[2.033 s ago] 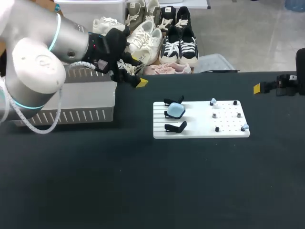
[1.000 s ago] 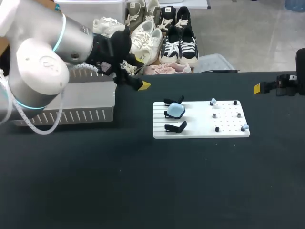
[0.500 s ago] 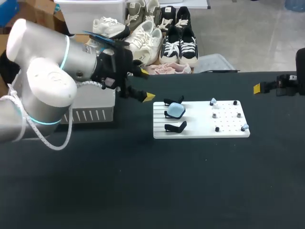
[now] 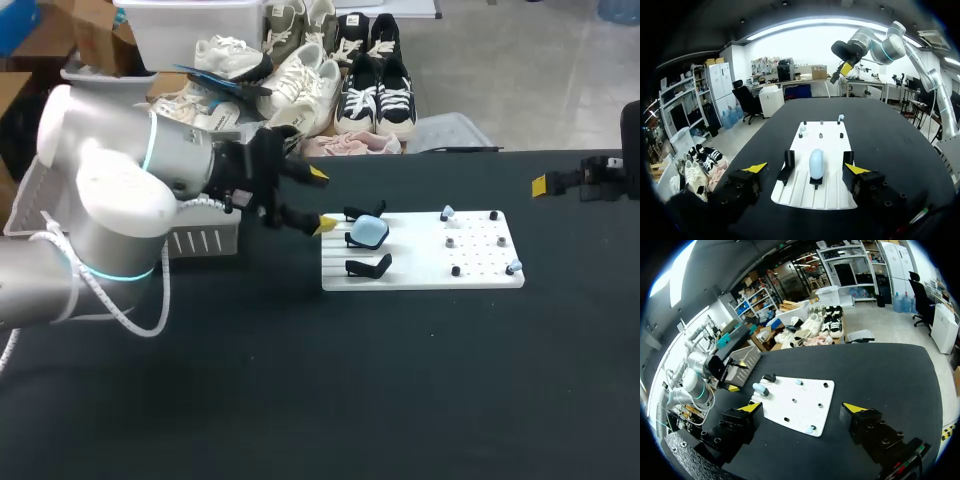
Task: Pick up each earbud case from the left stands, insert the matching earbuds, close the lid, and place the case in the box.
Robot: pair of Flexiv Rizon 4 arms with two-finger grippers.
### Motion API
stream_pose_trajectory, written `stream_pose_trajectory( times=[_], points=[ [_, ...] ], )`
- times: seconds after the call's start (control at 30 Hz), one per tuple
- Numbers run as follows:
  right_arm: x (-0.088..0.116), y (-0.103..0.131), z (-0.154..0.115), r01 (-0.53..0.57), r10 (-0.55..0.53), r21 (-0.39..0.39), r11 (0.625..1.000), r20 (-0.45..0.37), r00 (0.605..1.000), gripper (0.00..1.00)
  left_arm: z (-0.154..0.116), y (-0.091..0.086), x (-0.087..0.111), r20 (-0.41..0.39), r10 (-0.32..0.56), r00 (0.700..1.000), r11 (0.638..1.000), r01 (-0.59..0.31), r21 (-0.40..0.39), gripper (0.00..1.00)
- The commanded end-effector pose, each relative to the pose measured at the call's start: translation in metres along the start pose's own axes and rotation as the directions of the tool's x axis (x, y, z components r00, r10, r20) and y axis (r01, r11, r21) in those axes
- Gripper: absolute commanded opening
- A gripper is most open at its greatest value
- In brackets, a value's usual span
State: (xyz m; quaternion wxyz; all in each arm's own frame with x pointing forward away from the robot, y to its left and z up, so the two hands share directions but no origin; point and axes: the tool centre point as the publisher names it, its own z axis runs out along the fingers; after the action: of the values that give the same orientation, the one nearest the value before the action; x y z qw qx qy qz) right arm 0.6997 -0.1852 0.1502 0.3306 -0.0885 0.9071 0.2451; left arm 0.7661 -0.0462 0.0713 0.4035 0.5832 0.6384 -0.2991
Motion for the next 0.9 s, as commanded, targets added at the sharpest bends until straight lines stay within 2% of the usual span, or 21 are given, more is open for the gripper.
stream_pose_trajectory(
  times=[0.03,0.43,0.9],
  points=[
    [0.0,-0.001,0.0,0.001,-0.001,-0.002,1.0,-0.001,1.0,1.0,0.014,0.007,0.005,0.024,-0.007,1.0,1.0,0.006,0.01,1.0],
    [0.0,-0.001,0.0,0.001,-0.001,-0.002,1.0,-0.001,1.0,1.0,0.046,-0.003,-0.003,0.043,-0.001,0.999,0.998,-0.002,0.064,1.0],
    [0.0,-0.001,0.0,0.001,-0.001,-0.002,1.0,-0.001,1.0,1.0,0.054,-0.009,0.0,0.019,-0.007,1.0,0.993,0.005,0.121,1.0]
  ],
)
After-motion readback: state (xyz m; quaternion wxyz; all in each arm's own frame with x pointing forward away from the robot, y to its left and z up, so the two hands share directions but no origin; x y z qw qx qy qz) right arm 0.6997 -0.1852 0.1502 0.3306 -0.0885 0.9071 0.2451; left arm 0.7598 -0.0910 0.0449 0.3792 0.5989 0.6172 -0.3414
